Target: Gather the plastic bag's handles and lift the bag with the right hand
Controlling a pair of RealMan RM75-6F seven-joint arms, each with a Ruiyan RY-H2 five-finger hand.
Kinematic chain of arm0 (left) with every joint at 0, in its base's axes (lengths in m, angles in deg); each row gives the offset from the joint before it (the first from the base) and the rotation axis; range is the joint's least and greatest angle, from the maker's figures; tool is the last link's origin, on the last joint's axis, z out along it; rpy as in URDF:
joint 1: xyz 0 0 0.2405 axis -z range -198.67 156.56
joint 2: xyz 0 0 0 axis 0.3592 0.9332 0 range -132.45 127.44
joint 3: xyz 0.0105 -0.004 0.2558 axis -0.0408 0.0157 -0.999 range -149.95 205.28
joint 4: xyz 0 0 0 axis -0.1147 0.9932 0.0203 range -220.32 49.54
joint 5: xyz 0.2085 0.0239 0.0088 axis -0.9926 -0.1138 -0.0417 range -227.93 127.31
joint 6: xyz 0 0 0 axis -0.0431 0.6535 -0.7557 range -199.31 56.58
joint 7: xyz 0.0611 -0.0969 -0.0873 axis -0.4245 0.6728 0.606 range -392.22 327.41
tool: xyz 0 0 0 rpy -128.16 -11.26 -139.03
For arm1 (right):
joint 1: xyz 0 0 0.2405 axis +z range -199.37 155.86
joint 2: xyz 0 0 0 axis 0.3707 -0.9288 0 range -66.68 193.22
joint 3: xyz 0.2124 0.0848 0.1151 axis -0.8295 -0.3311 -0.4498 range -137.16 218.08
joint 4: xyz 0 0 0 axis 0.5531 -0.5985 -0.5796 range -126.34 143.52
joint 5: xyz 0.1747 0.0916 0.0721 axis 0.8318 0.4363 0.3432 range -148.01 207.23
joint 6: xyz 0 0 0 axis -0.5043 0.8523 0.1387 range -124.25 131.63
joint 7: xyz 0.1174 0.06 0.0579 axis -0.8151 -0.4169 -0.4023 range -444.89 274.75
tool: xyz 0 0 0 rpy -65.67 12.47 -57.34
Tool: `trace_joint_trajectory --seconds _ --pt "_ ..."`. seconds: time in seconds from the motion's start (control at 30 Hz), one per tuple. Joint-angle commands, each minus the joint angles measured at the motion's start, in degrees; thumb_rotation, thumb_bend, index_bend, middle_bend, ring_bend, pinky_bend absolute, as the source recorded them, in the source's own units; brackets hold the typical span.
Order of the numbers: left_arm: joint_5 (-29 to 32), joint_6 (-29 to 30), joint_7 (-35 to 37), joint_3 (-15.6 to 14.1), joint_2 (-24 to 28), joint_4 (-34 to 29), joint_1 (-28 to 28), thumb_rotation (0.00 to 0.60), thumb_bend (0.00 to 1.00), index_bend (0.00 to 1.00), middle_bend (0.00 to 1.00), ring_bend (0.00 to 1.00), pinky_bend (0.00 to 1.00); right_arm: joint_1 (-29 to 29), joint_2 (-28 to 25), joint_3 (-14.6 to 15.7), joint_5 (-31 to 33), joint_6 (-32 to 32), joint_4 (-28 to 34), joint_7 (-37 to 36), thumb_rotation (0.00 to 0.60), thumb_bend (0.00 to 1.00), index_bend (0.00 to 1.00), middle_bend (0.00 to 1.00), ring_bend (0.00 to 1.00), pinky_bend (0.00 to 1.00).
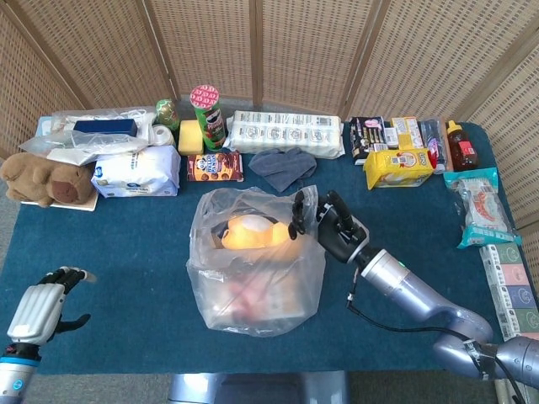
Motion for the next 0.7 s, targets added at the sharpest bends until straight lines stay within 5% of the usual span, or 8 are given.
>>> trace_joint_trajectory --seconds 0.03,0.3,0.43,0.7 --pt "0.1 -0.1 -0.3 0.0 0.0 -0.1 0.1 0.600 0.08 0.35 0.35 0.24 0.29 0.0 -0.7 0.0 4.7 -1.3 1.2 3.5 0.314 0.15 0.59 0.75 0.84 0.69" --pt "0.6 -0.4 -0.7 0.0 0.1 -0.4 0.2 0.600 0.08 0.35 0.35 0.24 0.29 -1.1 -0.5 -0.3 6.0 -1.4 1.8 7.9 0.318 0.16 0.67 0.80 0.91 0.75" --pt "0.5 -0.2 -1.1 0.0 0.4 -0.9 0.2 0.600 0.08 0.35 0.35 0.24 0.29 -1.2 0.3 0.2 1.0 0.0 0.7 8.5 0.318 0.17 0.61 0.70 0.75 0.59" --pt "0.3 0.4 -1.5 -0.1 1.1 -1.8 0.0 0.600 0.08 0.35 0.35 0.24 0.29 -0.4 0.7 4.1 -11.9 6.0 -4.7 -4.0 0.312 0.17 0.41 0.49 0.46 0.47"
